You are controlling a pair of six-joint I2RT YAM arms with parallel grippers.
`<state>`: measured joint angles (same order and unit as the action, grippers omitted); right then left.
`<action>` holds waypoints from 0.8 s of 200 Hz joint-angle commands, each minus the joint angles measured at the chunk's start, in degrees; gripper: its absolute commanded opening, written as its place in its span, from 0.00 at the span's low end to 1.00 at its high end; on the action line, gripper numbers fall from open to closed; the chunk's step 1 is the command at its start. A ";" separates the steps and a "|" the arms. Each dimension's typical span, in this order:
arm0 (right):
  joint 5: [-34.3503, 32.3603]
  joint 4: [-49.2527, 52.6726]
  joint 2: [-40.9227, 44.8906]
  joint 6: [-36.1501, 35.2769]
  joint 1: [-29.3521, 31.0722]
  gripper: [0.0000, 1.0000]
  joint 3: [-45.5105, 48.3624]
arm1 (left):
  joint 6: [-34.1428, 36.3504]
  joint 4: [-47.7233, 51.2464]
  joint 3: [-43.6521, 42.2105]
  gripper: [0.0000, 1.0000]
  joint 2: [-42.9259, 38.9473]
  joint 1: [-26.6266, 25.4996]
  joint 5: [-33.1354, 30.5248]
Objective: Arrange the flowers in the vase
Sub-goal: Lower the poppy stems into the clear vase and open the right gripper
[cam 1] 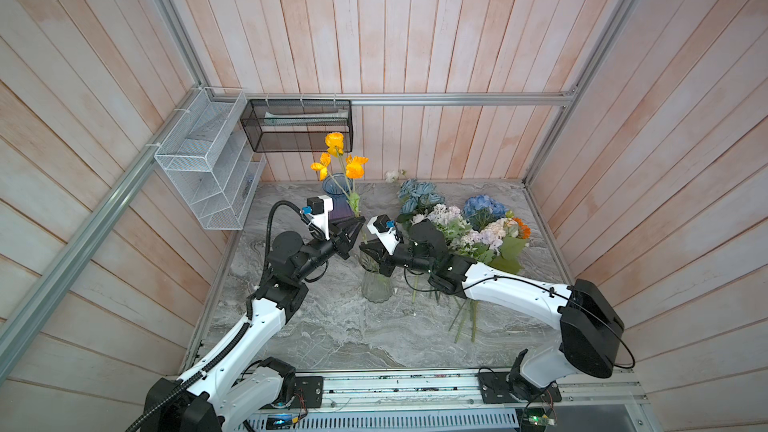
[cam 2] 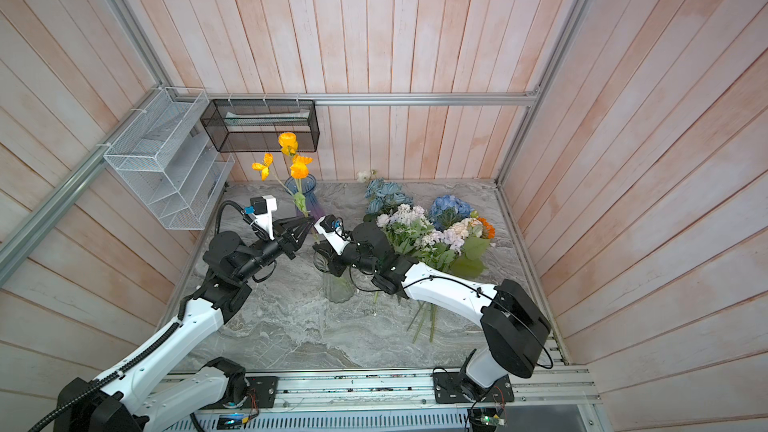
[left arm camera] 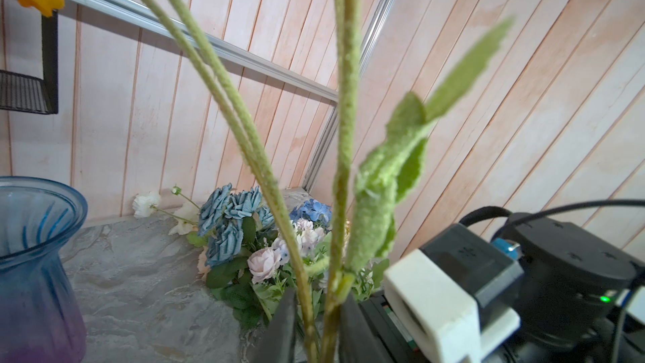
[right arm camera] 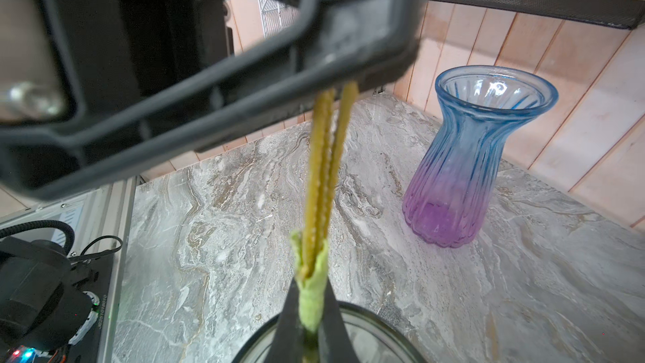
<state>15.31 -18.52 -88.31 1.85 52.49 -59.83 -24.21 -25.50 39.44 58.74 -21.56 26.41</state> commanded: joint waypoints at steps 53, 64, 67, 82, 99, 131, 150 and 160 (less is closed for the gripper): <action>-2.21 1.28 1.94 -0.30 0.39 0.08 -0.42 | 0.25 0.17 1.78 0.00 -0.14 -0.15 -0.55; -2.35 1.17 3.05 -0.33 0.33 0.23 -0.07 | 0.80 0.44 1.63 0.00 -0.29 -0.28 -1.51; -2.45 1.20 3.45 -0.33 0.33 0.26 0.08 | 0.97 0.45 1.50 0.00 -0.28 -0.30 -1.84; -2.91 0.58 5.76 0.07 0.00 0.39 1.19 | 1.93 0.19 0.80 0.00 -0.47 -0.73 -3.57; -1.72 0.11 8.79 1.50 -1.26 0.49 2.42 | 2.80 -0.38 0.09 0.00 -0.45 -1.28 -5.69; 1.86 -0.75 13.98 6.26 -6.41 0.52 5.17 | 5.07 -1.50 -1.82 0.00 -0.15 -4.20 -10.58; -1.20 -1.17 16.04 8.82 -9.92 0.54 7.33 | 6.80 -2.74 -3.34 0.00 -0.14 -6.83 -14.03; -4.91 -0.07 16.54 10.08 -11.65 0.55 7.72 | 7.97 -3.06 -4.03 0.00 -0.09 -8.16 -15.89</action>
<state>14.98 -19.46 -72.77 7.33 43.88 -54.06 -20.10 -26.24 37.36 58.72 -27.14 16.38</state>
